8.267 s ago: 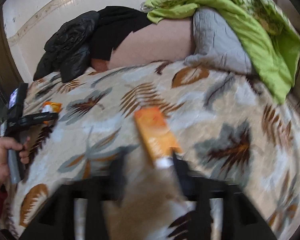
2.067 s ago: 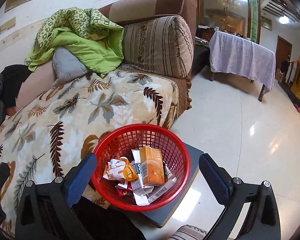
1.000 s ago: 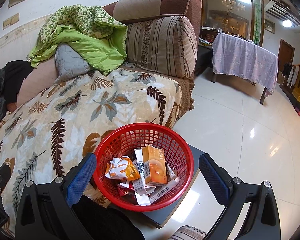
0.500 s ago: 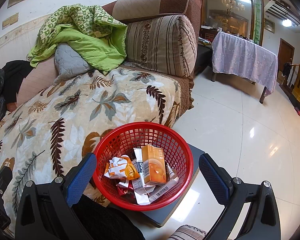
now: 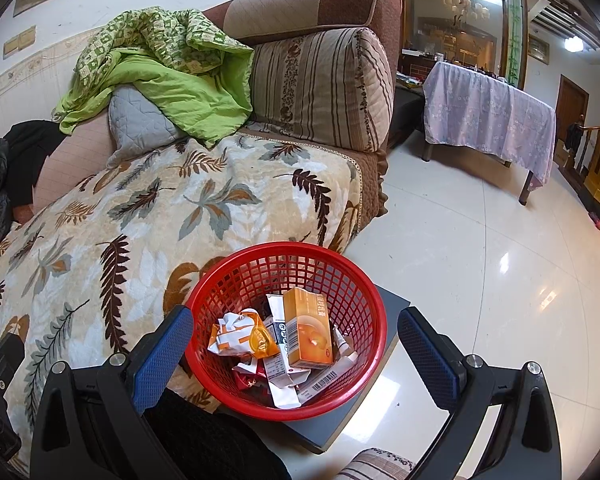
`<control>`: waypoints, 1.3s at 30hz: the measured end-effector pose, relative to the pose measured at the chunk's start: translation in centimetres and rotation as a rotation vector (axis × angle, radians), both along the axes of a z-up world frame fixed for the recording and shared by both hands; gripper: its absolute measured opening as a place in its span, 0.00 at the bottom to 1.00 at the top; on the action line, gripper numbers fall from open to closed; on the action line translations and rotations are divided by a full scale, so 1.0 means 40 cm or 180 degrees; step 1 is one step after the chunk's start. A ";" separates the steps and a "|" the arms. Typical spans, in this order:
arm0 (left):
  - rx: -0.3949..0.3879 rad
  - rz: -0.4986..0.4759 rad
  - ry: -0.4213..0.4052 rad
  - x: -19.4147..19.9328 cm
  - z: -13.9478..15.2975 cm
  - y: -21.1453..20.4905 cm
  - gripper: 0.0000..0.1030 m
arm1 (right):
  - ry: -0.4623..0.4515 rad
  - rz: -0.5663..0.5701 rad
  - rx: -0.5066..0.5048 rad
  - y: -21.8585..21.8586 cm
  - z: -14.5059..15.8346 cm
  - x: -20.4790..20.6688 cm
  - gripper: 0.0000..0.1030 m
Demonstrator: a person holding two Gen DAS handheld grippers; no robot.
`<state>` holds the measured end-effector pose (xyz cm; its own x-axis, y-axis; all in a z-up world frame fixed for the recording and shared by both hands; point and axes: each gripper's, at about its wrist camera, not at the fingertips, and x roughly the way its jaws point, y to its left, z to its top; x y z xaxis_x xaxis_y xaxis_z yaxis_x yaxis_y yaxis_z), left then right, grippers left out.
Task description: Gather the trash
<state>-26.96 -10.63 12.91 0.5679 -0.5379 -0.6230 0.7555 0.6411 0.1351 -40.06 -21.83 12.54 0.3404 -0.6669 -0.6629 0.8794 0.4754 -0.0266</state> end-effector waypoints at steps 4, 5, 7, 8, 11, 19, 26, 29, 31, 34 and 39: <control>0.0000 0.0002 -0.0001 -0.001 -0.001 -0.001 0.96 | -0.0001 0.0000 0.0003 0.000 -0.001 -0.001 1.00; -0.0001 0.0002 -0.0005 -0.002 -0.001 -0.002 0.96 | 0.0000 0.0001 0.0003 0.000 -0.001 -0.001 1.00; -0.0001 0.0001 -0.0002 0.000 -0.001 -0.001 0.96 | 0.0002 0.0001 0.0003 0.000 -0.002 -0.002 1.00; -0.0001 0.0001 0.0001 0.000 -0.001 -0.001 0.96 | 0.0003 0.0002 0.0005 0.000 -0.003 -0.002 1.00; 0.0001 0.0000 0.0006 0.000 -0.001 -0.001 0.96 | 0.0002 -0.0001 0.0005 0.000 -0.001 -0.001 1.00; 0.0001 0.0003 0.0008 0.000 -0.001 -0.001 0.96 | 0.0004 0.0000 0.0004 0.000 0.000 0.000 1.00; -0.0024 0.0094 0.0017 0.014 -0.001 0.010 0.96 | -0.0014 0.0180 -0.0021 -0.006 0.003 0.030 1.00; -0.0058 0.0291 0.0080 0.058 -0.003 0.038 0.96 | 0.0014 0.0361 -0.0060 -0.010 0.013 0.087 1.00; -0.0095 0.0481 0.0105 0.100 -0.001 0.071 0.96 | 0.0053 0.0559 -0.0094 -0.007 0.018 0.150 1.00; -0.0145 0.0831 0.0227 0.186 -0.009 0.141 0.96 | 0.0091 0.0935 -0.0139 0.015 0.024 0.267 1.00; 0.0075 0.1686 0.0380 0.354 -0.102 0.253 0.96 | 0.0336 0.1441 0.0012 0.071 -0.023 0.502 1.00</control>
<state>-12.80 -0.52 8.85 0.6821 -0.1823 -0.7082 0.3407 0.9361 0.0872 -19.98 -19.01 11.60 0.5272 -0.4642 -0.7117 0.5759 0.8111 -0.1024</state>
